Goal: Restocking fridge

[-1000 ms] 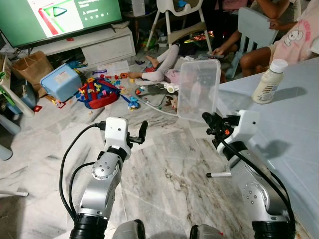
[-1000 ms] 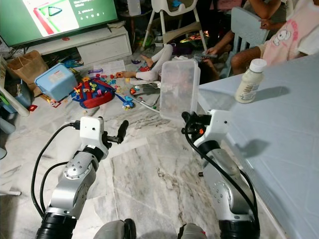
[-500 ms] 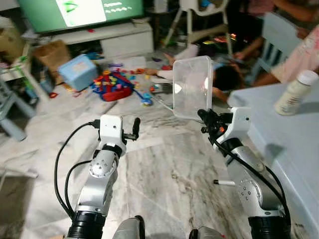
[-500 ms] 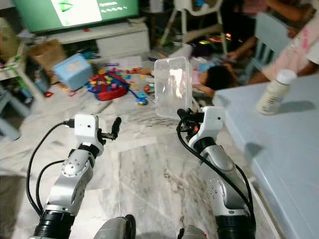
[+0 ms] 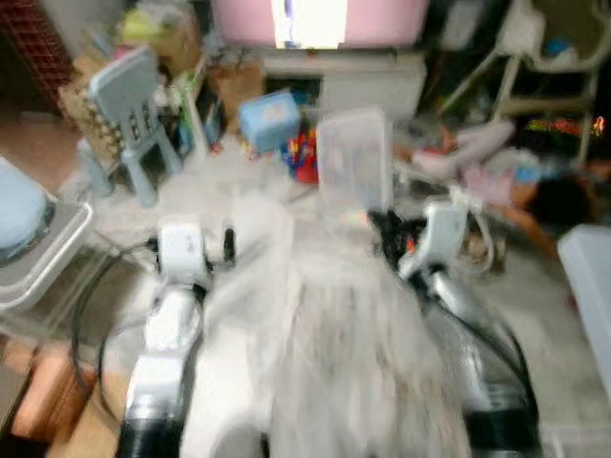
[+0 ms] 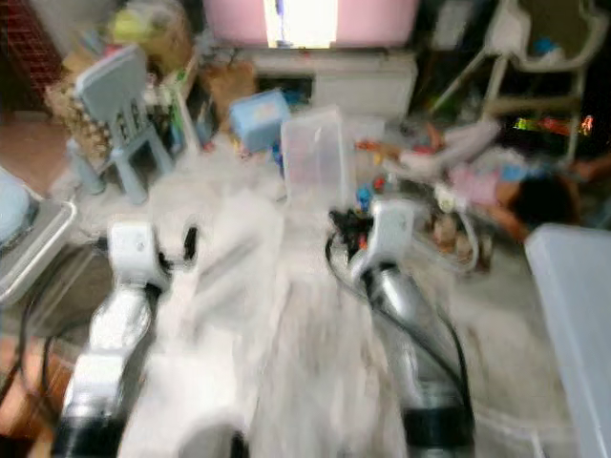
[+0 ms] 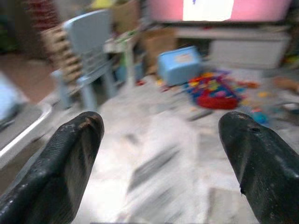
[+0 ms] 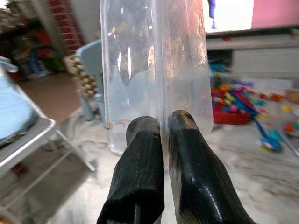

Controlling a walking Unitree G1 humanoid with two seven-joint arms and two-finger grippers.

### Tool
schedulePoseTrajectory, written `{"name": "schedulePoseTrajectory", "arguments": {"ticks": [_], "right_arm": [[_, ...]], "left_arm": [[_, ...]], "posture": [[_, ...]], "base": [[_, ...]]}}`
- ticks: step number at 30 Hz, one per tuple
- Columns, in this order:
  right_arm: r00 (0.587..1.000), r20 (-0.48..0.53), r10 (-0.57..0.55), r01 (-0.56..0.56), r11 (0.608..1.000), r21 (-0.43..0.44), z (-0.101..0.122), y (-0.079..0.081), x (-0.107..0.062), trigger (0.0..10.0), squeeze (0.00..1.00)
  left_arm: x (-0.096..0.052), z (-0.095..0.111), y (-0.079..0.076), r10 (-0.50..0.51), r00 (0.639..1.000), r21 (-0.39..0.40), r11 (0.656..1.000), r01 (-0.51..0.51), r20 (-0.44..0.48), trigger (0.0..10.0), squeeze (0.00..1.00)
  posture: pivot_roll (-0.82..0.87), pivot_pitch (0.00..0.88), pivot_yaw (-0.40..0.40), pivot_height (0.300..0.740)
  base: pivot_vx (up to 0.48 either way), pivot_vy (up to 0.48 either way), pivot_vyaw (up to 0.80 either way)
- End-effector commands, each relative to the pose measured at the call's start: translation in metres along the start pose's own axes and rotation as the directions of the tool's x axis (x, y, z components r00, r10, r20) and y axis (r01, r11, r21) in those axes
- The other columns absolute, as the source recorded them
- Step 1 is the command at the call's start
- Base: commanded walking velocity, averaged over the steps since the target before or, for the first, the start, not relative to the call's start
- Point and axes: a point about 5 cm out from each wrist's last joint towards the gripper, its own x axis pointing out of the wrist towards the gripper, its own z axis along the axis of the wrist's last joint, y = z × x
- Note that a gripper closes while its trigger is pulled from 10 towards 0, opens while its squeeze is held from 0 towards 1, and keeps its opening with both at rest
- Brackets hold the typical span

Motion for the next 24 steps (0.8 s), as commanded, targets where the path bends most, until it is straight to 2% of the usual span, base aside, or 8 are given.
{"name": "schedulePoseTrajectory", "arguments": {"ticks": [1,8,15,24], "right_arm": [[0.999,0.009,-0.038,0.038,0.999,-0.016,0.001,-0.010,-0.001,10.0,0.00],[0.996,-0.020,-0.089,0.088,0.996,-0.005,-0.009,-0.018,-0.003,10.0,0.00],[0.996,-0.016,-0.088,0.088,0.996,-0.023,-0.007,-0.017,0.000,10.0,0.00],[0.983,-0.019,-0.182,0.179,0.978,-0.106,-0.010,-0.023,0.003,10.0,0.00]], "left_arm": [[-0.003,0.003,-0.002,0.005,1.000,-0.015,1.000,-0.005,0.006,10.0,0.00],[-0.012,-0.001,-0.001,0.000,1.000,0.001,1.000,0.000,-0.010,10.0,0.00],[-0.013,0.000,-0.002,0.002,1.000,-0.008,1.000,-0.002,-0.010,10.0,0.00],[-0.015,-0.003,-0.001,-0.002,1.000,-0.001,1.000,0.002,-0.030,10.0,0.00]], "posture": [[0.03,0.029,0.002,0.740],[0.05,0.043,-0.025,0.740],[0.05,0.055,-0.023,0.740],[0.05,0.054,-0.008,0.740]], "base": [[0.000,0.000,0.80],[0.000,0.442,0.06],[0.000,0.480,0.00],[0.000,0.480,0.00]]}}
